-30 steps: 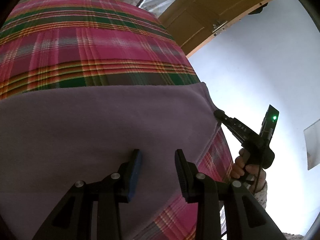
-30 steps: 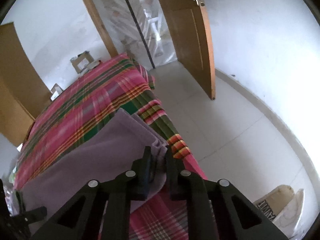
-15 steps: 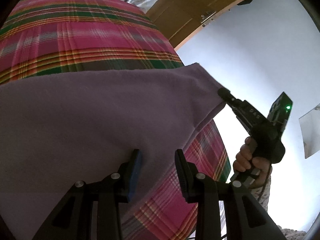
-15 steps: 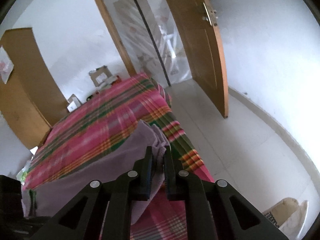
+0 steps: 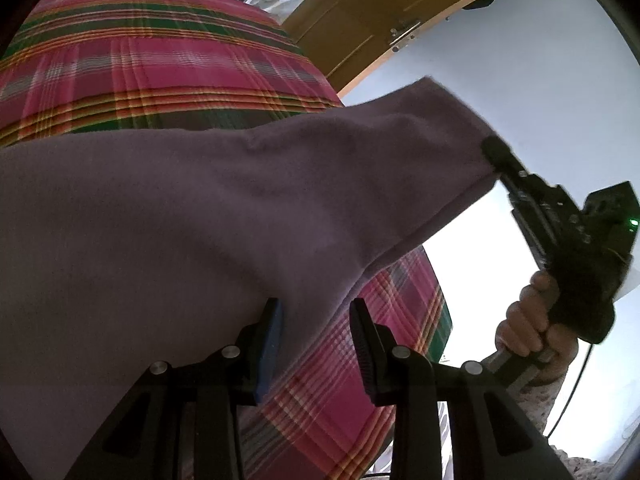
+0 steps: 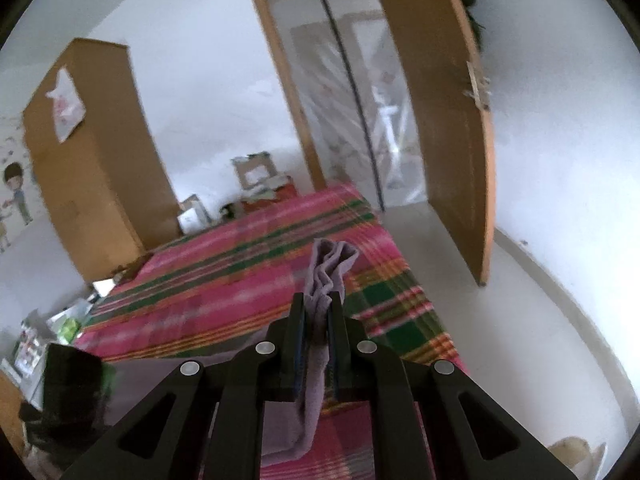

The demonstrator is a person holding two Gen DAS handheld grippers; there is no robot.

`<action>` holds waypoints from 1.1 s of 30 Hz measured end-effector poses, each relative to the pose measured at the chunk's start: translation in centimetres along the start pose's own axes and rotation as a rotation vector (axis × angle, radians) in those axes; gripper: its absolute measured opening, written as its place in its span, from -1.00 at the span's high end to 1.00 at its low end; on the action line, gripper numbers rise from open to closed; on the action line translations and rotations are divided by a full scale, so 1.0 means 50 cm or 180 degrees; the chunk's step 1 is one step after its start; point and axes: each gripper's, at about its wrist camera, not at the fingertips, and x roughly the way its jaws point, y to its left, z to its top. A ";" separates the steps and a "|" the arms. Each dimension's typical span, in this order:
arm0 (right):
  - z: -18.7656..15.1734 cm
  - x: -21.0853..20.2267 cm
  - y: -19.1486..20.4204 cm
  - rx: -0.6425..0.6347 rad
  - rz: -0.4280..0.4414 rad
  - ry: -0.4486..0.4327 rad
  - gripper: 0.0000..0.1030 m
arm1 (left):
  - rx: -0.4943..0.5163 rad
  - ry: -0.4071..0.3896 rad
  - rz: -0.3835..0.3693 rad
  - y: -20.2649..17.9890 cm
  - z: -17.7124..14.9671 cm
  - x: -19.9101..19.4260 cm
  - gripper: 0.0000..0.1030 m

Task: Fold clothes
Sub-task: 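Grasp the mauve fabric edge with the right gripper and lift it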

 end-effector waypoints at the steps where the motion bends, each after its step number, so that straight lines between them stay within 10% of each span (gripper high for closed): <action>1: 0.001 -0.005 0.009 -0.0032 0.0018 -0.0020 0.81 | -0.0022 0.0011 -0.0019 0.003 0.001 -0.001 0.33; 33: -0.008 -0.069 0.067 -0.0172 0.0310 -0.0132 0.81 | -0.1081 -0.0189 -0.0443 0.111 0.200 0.100 0.34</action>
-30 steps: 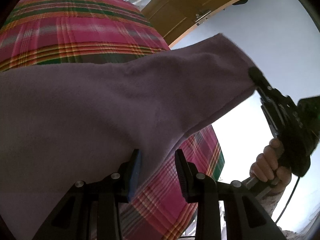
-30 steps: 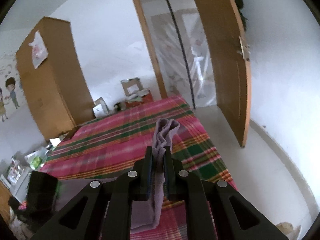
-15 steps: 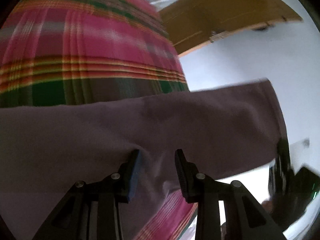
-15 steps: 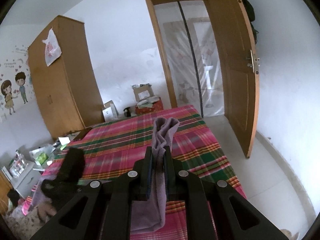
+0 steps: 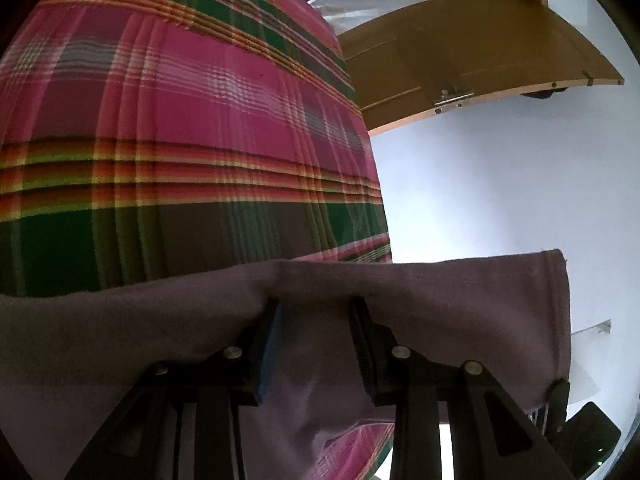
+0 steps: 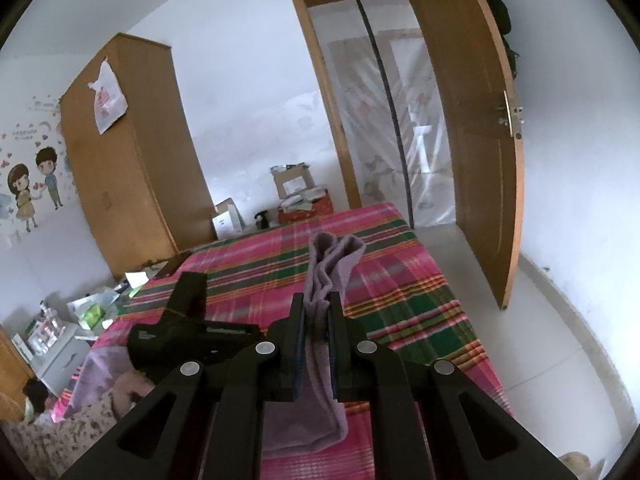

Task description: Fold clothes

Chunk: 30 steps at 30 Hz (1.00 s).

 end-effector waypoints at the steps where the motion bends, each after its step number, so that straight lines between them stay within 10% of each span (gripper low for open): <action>1: -0.001 -0.001 0.003 0.0002 0.0024 -0.0008 0.81 | -0.0058 -0.0019 -0.0054 0.005 0.000 -0.003 0.34; 30: -0.102 0.119 0.261 -0.0559 0.0736 0.0503 0.81 | -0.0129 -0.0948 -0.0130 0.033 -0.098 -0.346 0.33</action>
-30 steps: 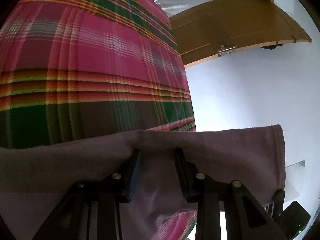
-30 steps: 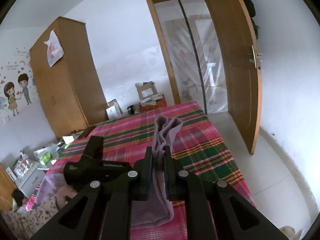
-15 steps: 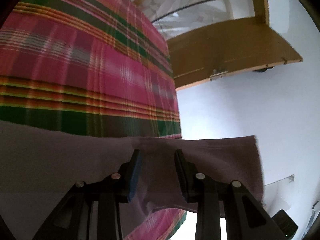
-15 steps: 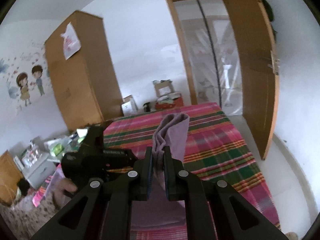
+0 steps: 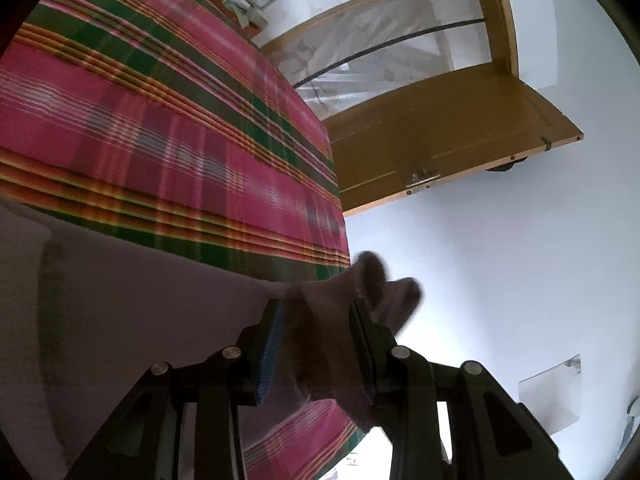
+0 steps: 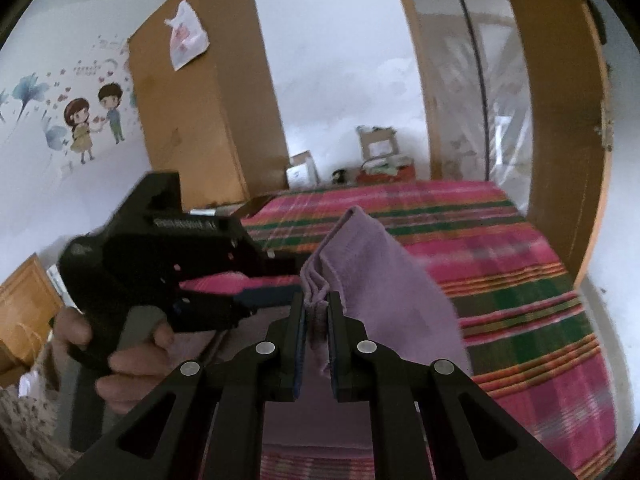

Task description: Fold clothes

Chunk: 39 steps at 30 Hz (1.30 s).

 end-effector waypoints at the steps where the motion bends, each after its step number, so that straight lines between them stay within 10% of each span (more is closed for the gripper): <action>1: -0.006 0.012 0.006 0.0005 0.0027 0.0044 0.81 | 0.0025 -0.0047 0.0043 0.003 0.001 -0.009 0.33; 39: -0.113 0.199 0.056 0.0304 0.0508 0.0872 0.77 | 0.0021 -0.0173 0.0350 0.068 0.015 -0.066 0.34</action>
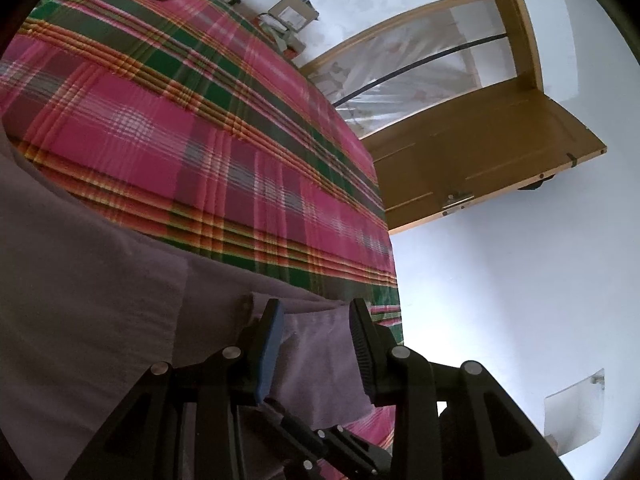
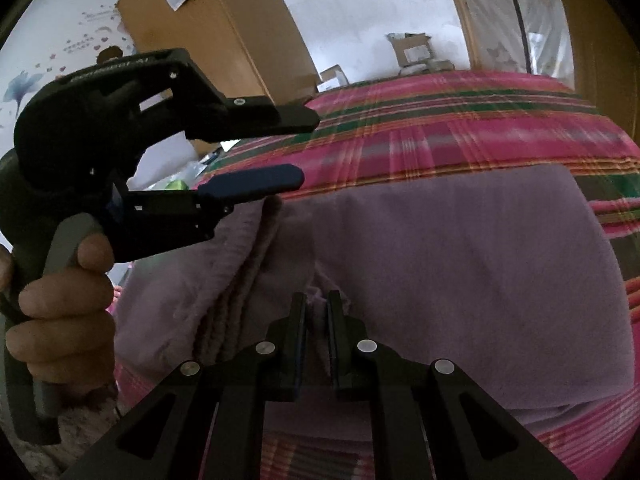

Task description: Fold clothes

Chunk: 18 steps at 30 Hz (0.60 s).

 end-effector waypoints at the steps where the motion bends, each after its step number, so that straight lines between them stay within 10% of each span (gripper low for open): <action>1: 0.000 0.000 0.000 0.0006 0.0016 0.0010 0.75 | 0.0036 0.0004 0.0004 -0.007 -0.001 0.001 0.33; 11: -0.012 -0.093 -0.031 0.0057 0.0268 -0.0300 0.39 | 0.0423 0.0138 0.0003 -0.081 -0.012 0.026 0.33; 18: -0.018 -0.159 -0.135 0.0401 -0.0467 -0.0516 0.38 | 0.0541 0.0494 0.0181 -0.092 -0.025 0.091 0.34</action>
